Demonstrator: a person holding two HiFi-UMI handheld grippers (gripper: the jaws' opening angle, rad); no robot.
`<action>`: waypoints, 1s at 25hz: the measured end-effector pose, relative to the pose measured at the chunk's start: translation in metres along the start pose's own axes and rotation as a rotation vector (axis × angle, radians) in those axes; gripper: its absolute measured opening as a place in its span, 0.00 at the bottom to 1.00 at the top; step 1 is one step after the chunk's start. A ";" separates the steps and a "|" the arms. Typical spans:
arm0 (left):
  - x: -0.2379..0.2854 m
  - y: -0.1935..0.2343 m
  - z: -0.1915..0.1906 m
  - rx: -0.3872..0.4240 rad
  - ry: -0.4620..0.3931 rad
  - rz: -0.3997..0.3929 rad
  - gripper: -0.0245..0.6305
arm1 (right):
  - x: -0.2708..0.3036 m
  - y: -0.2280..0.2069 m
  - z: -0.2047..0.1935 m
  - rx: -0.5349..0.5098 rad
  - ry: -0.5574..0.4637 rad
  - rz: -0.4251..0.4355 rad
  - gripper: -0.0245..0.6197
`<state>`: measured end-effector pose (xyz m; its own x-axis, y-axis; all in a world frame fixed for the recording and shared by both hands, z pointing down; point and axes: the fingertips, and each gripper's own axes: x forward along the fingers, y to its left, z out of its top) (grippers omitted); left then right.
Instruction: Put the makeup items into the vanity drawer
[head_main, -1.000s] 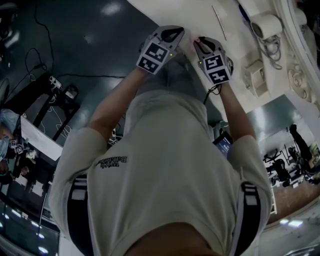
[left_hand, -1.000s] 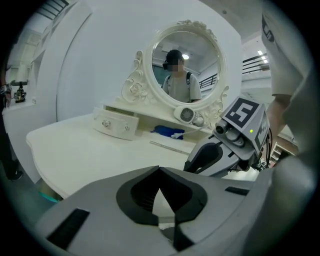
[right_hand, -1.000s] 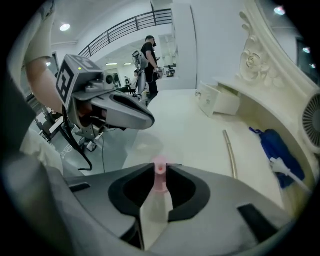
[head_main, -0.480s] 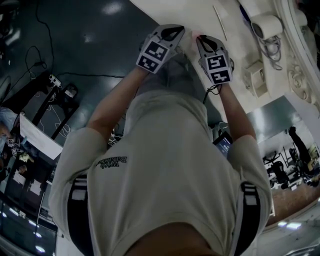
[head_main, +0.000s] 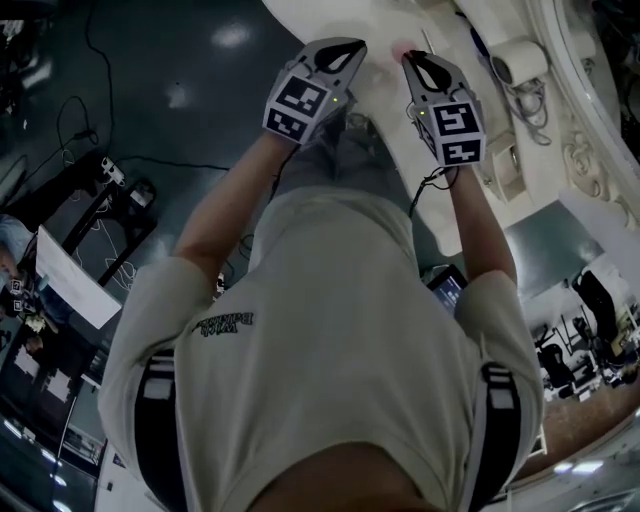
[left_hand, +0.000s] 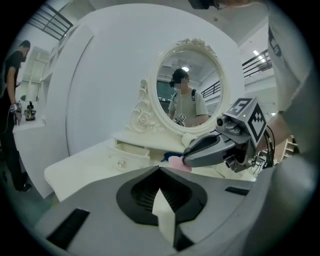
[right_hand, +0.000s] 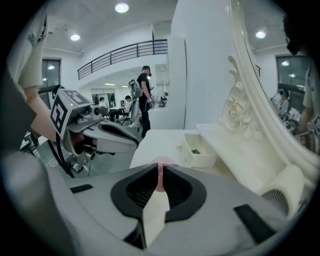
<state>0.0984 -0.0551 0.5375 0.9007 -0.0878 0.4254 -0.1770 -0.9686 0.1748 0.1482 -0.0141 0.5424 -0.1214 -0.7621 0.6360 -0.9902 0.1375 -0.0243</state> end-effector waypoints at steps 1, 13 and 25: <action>-0.004 0.003 0.013 0.008 -0.022 0.010 0.05 | -0.005 -0.001 0.014 -0.009 -0.025 -0.005 0.09; -0.097 0.020 0.188 0.127 -0.343 0.096 0.05 | -0.092 0.020 0.194 -0.112 -0.388 -0.026 0.09; -0.210 -0.012 0.258 0.218 -0.545 0.165 0.06 | -0.184 0.075 0.270 -0.132 -0.648 0.037 0.09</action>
<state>0.0137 -0.0847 0.2169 0.9518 -0.2918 -0.0944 -0.2984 -0.9522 -0.0651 0.0775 -0.0345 0.2154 -0.2131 -0.9761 0.0425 -0.9728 0.2160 0.0831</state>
